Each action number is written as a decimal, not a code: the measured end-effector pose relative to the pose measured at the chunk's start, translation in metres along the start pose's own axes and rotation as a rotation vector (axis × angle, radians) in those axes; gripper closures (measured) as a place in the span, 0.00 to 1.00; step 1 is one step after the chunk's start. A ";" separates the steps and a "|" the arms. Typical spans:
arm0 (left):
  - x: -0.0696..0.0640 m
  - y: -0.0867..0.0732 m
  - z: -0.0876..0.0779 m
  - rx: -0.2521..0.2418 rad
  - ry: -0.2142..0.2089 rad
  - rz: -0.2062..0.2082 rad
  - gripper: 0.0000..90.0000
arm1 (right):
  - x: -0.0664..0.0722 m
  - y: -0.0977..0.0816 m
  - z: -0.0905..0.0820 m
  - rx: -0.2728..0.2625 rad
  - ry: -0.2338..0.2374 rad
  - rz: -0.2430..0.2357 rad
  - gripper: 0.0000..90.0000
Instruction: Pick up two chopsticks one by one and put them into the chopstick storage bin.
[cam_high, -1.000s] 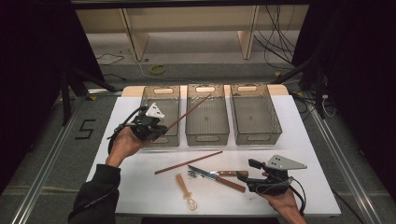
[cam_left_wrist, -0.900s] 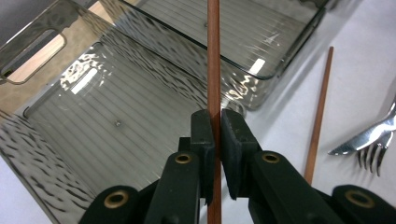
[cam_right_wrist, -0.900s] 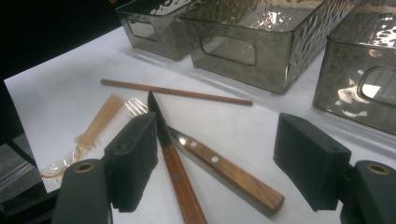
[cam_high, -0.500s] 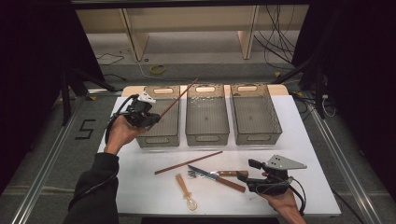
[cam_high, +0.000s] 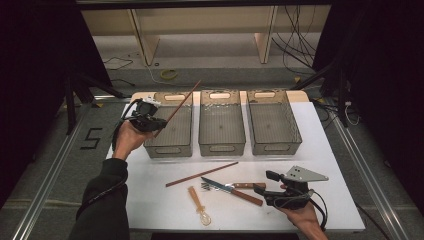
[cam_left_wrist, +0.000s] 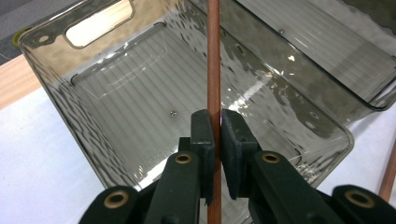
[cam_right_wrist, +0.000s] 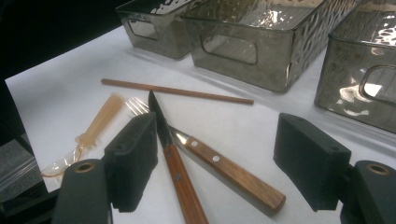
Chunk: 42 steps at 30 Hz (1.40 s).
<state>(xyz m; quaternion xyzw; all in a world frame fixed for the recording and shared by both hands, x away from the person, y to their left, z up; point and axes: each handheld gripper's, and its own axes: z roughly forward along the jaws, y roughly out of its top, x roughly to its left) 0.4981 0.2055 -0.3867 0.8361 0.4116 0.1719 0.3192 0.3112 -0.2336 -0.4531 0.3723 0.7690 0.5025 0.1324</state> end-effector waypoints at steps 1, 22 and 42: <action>0.000 -0.001 0.000 -0.001 0.001 -0.005 0.93 | 0.000 0.000 0.000 0.000 0.000 0.000 0.34; 0.013 -0.016 0.010 0.019 0.020 -0.076 0.93 | 0.000 0.000 0.000 -0.002 0.001 -0.001 0.34; 0.013 -0.022 0.021 0.069 0.026 -0.126 0.93 | 0.000 0.000 0.000 -0.002 0.003 0.000 0.34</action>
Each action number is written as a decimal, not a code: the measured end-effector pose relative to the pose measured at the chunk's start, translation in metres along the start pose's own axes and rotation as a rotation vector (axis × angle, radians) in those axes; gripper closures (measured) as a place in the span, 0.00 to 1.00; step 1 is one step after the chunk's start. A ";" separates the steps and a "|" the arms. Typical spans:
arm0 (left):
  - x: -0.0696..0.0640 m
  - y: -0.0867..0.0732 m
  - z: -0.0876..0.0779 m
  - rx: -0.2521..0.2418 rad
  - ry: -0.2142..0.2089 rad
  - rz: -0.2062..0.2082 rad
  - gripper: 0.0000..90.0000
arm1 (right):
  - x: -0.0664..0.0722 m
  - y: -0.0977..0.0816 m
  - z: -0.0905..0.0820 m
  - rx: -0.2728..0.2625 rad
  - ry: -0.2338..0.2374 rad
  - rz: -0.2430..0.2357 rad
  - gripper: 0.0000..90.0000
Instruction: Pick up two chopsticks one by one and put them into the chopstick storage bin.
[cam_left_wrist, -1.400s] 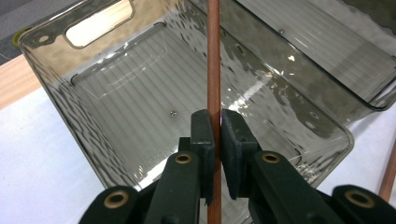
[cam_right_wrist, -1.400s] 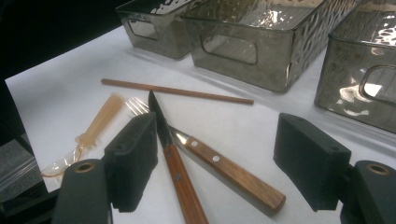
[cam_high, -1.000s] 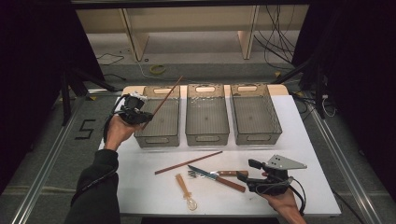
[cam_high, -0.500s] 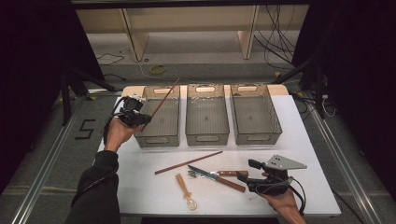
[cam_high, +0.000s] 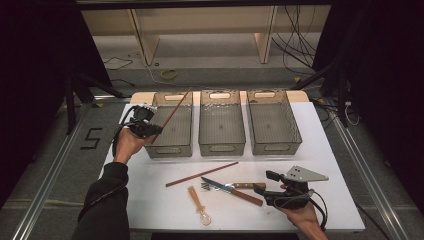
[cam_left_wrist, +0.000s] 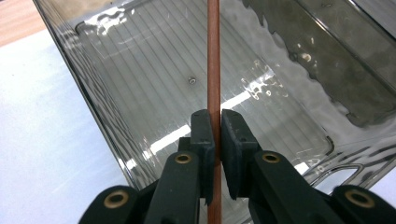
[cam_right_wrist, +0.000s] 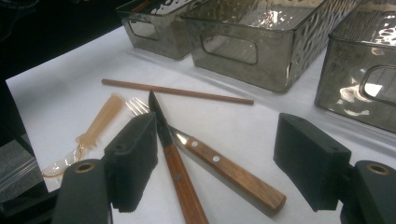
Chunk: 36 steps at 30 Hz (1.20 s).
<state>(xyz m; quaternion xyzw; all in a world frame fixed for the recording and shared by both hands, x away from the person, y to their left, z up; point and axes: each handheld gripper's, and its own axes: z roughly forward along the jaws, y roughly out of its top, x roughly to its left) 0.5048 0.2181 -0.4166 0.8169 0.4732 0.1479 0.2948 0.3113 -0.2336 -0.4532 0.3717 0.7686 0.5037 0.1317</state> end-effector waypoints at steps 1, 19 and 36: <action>0.000 0.000 0.000 0.005 0.002 -0.001 0.93 | 0.000 0.000 0.000 0.001 -0.001 0.000 0.34; 0.006 -0.003 -0.001 -0.011 -0.036 -0.103 0.61 | 0.000 0.000 0.000 0.001 0.000 -0.001 0.34; -0.054 -0.012 -0.038 -0.054 -0.175 0.111 0.27 | 0.001 0.000 0.000 0.000 0.005 -0.007 0.34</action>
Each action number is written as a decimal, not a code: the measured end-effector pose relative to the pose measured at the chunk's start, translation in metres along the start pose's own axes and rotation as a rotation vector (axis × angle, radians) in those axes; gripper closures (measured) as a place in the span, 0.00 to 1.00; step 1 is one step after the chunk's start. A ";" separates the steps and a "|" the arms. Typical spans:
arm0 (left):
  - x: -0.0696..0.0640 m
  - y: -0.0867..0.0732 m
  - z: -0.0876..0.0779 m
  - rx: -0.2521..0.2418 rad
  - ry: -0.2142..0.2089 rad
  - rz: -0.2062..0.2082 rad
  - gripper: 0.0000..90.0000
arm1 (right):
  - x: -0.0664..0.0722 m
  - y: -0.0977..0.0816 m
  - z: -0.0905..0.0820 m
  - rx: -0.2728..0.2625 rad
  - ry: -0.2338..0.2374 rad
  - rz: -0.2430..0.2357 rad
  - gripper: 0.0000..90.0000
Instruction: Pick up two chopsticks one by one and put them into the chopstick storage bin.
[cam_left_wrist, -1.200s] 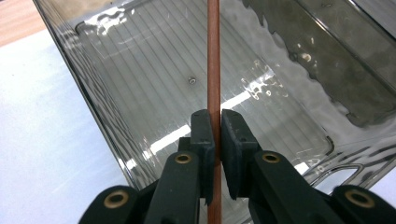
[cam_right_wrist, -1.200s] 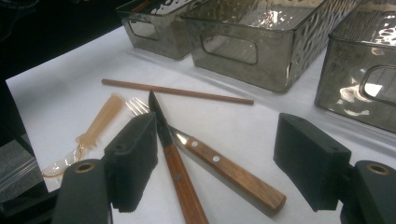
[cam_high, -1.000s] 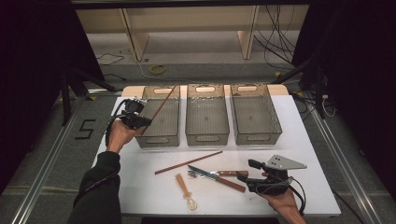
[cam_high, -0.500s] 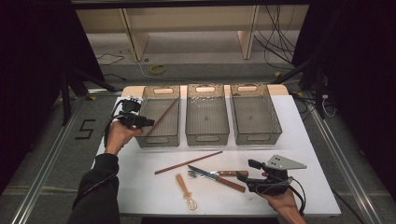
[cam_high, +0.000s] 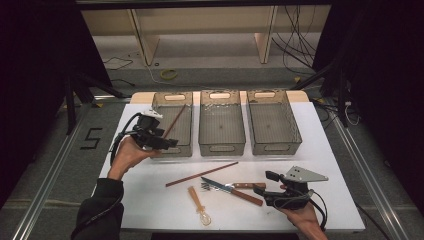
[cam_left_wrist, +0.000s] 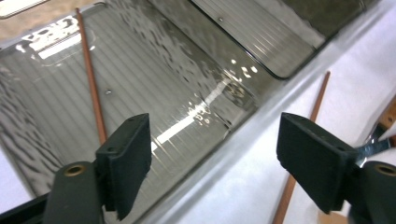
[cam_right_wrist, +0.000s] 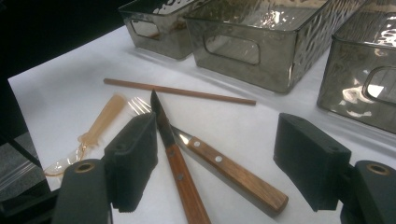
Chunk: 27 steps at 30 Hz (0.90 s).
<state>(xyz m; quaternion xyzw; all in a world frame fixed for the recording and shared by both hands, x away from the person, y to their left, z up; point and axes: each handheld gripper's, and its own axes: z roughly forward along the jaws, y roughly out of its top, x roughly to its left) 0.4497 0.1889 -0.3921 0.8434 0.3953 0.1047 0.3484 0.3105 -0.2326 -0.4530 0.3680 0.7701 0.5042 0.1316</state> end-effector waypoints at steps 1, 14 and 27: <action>-0.003 -0.001 0.001 0.007 -0.007 0.011 0.26 | 0.000 0.000 0.000 -0.002 0.001 0.001 0.34; -0.028 -0.009 0.012 0.084 -0.055 0.108 0.23 | 0.001 0.000 0.000 -0.002 0.001 -0.005 0.34; -0.045 -0.015 0.028 0.183 -0.088 0.181 0.28 | 0.001 0.000 0.000 0.000 0.003 -0.005 0.34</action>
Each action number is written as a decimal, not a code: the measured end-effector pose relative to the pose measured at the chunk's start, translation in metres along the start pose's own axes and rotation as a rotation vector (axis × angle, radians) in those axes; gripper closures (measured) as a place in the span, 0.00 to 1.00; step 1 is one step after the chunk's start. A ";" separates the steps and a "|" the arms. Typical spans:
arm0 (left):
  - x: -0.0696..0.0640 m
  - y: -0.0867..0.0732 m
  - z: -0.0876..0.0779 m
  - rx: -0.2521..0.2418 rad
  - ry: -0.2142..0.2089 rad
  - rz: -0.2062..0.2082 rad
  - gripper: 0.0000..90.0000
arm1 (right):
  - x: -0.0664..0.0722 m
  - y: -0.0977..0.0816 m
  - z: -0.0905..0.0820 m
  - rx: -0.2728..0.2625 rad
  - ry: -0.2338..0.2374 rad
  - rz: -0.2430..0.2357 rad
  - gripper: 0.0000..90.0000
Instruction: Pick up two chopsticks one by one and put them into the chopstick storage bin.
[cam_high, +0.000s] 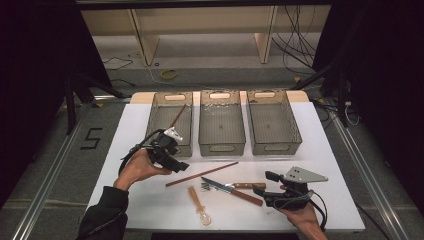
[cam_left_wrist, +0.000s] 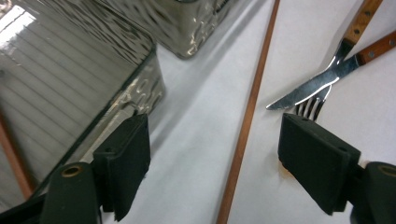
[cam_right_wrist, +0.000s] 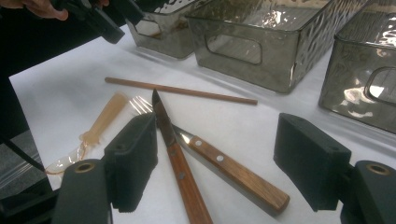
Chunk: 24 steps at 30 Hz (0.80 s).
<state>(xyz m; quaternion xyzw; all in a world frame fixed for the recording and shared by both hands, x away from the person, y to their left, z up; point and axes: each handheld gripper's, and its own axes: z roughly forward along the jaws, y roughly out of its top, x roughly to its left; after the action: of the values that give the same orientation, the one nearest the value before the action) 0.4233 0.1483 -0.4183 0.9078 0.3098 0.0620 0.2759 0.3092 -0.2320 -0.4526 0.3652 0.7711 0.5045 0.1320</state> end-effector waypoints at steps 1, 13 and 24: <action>-0.001 0.000 0.001 0.007 -0.001 0.004 0.29 | 0.000 0.000 0.000 0.000 0.000 0.000 0.34; -0.007 -0.002 0.012 0.078 -0.014 0.047 0.44 | 0.000 0.000 0.000 0.002 0.001 -0.002 0.34; -0.013 -0.003 0.028 0.145 -0.039 0.089 0.57 | 0.000 0.000 0.000 0.005 0.001 -0.004 0.34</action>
<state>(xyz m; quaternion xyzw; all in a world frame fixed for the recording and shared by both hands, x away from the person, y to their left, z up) 0.4193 0.1299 -0.4426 0.9392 0.2676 0.0341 0.2126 0.3091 -0.2317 -0.4527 0.3635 0.7733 0.5025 0.1316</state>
